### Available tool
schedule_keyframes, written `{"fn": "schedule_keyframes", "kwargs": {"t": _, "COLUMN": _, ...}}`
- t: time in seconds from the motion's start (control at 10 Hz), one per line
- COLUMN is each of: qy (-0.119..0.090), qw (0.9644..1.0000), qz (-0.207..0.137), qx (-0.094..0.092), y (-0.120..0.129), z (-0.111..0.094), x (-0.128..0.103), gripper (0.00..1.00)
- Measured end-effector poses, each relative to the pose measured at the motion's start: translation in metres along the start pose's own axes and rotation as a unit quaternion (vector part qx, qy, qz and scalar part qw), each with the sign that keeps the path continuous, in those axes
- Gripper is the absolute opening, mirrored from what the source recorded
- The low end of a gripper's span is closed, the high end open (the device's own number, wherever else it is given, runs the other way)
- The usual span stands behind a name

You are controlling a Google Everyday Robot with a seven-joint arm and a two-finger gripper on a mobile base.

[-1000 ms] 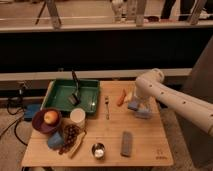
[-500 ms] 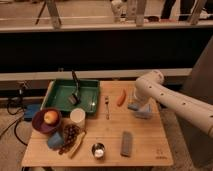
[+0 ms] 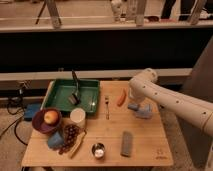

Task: Wipe table surface with sponge

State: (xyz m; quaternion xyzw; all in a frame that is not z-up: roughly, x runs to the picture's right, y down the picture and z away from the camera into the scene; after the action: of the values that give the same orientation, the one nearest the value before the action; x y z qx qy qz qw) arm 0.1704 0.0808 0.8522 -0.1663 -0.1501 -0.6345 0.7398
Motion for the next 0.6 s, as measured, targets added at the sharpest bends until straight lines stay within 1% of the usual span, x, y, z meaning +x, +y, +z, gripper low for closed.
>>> {"fn": "schedule_keyframes", "kwargs": {"t": 0.1, "qy": 0.004, "qw": 1.0000, "qz": 0.000, "qx": -0.003, "y": 0.000, "z": 0.003, "x": 0.007, "gripper": 0.53}}
{"fn": "schedule_keyframes", "kwargs": {"t": 0.4, "qy": 0.006, "qw": 1.0000, "qz": 0.001, "qx": -0.002, "y": 0.001, "z": 0.010, "x": 0.019, "gripper": 0.78}}
{"fn": "schedule_keyframes", "kwargs": {"t": 0.5, "qy": 0.008, "qw": 1.0000, "qz": 0.002, "qx": -0.003, "y": 0.004, "z": 0.013, "x": 0.023, "gripper": 0.80}}
{"fn": "schedule_keyframes", "kwargs": {"t": 0.6, "qy": 0.011, "qw": 0.9999, "qz": 0.002, "qx": -0.005, "y": 0.004, "z": 0.015, "x": 0.026, "gripper": 0.80}}
